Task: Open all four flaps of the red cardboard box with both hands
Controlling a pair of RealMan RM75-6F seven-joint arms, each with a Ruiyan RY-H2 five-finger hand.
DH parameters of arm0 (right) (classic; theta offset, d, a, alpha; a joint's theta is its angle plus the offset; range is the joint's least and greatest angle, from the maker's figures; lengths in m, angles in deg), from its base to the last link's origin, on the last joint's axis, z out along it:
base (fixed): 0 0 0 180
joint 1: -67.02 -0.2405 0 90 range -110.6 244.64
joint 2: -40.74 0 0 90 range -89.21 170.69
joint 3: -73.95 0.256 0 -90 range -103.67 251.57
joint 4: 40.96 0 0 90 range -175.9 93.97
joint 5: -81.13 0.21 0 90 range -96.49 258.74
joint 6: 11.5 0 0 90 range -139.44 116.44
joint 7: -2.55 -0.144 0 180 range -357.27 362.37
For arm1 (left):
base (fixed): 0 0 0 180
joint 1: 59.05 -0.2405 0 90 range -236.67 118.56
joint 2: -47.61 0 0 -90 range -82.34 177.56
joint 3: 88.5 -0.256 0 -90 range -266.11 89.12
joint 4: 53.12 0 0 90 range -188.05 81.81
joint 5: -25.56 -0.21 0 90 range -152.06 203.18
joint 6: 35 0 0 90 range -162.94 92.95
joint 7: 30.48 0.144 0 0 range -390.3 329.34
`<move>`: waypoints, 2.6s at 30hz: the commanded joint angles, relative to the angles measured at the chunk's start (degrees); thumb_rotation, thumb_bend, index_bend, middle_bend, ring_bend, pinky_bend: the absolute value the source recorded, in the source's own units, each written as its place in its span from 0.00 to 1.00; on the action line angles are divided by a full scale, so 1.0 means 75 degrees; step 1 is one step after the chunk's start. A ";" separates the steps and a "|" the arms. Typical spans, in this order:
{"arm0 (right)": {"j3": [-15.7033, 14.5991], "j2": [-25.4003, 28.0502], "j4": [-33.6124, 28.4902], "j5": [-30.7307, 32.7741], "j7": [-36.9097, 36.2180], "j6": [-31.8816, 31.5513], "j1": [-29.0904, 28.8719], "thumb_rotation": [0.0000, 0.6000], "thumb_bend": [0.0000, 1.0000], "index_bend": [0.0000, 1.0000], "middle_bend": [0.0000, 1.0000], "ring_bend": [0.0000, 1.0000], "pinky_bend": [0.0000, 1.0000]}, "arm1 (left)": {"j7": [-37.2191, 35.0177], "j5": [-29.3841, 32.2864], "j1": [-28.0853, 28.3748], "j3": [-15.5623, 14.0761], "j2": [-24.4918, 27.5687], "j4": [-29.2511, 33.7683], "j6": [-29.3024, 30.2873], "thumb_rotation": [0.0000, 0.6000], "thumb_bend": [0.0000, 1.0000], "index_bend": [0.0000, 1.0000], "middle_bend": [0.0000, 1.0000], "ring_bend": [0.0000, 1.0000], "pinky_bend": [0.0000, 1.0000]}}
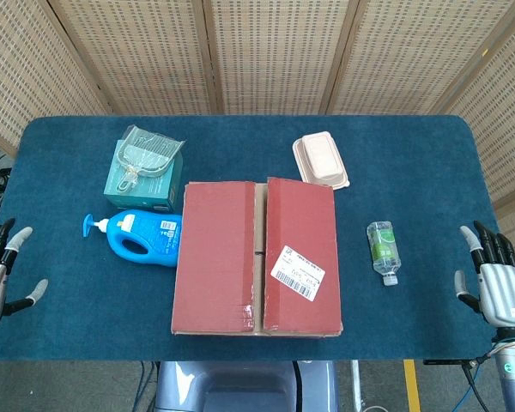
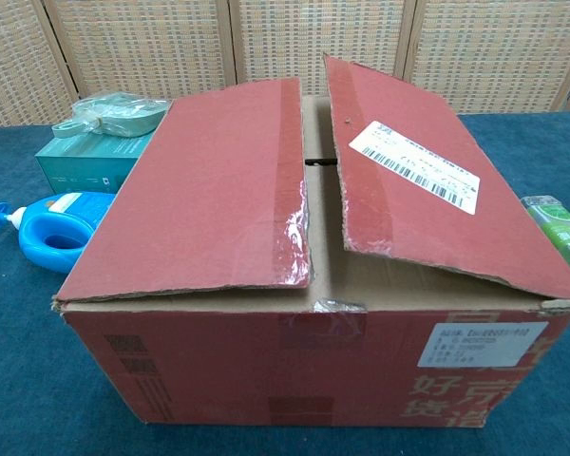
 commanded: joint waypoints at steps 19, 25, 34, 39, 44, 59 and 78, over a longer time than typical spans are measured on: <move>0.0013 0.0016 0.0077 -0.0072 -0.0254 -0.0078 0.0035 1.00 0.59 0.00 0.00 0.00 0.00 | 0.0075 -0.0029 -0.0009 -0.0005 0.0025 0.0113 0.0040 0.83 0.30 0.12 0.00 0.00 0.00; 0.0024 0.0040 0.0096 -0.0076 -0.0384 -0.0044 0.0026 1.00 0.59 0.00 0.00 0.00 0.00 | 0.0112 -0.0026 0.0016 0.0026 0.0020 0.0152 0.0046 0.83 0.30 0.12 0.00 0.00 0.00; 0.0052 0.0260 -0.0024 -0.0457 -0.0863 0.0136 -0.0172 1.00 0.59 0.00 0.02 0.00 0.00 | 0.0313 0.0014 0.0064 0.0042 0.0079 0.0229 -0.0007 0.92 0.32 0.12 0.00 0.00 0.00; 0.0138 0.0473 -0.0054 -0.0773 -0.1368 0.0352 -0.0433 1.00 0.61 0.04 0.07 0.00 0.00 | 0.0398 0.0077 0.0047 0.0008 0.0092 0.0275 -0.0033 0.94 0.33 0.12 0.00 0.00 0.00; 0.0307 0.0566 0.0015 -0.1260 -0.2170 0.0484 -0.0826 1.00 0.72 0.10 0.11 0.00 0.00 | 0.0497 0.0155 0.0044 -0.0054 0.0162 0.0351 -0.0132 0.96 0.33 0.12 0.00 0.00 0.00; 0.0672 0.0610 -0.0361 -0.2176 -0.3667 0.1440 -0.2282 1.00 1.00 0.22 0.23 0.00 0.00 | 0.0353 0.0123 0.0053 -0.0330 0.0240 0.0452 -0.0514 0.97 0.33 0.12 0.00 0.00 0.00; 0.0804 0.0229 -0.0991 -0.2437 -0.3510 0.3061 -0.4024 1.00 1.00 0.28 0.29 0.00 0.00 | 0.0129 0.0069 0.0129 -0.0441 -0.0065 0.0094 -0.0767 0.97 0.33 0.12 0.00 0.00 0.00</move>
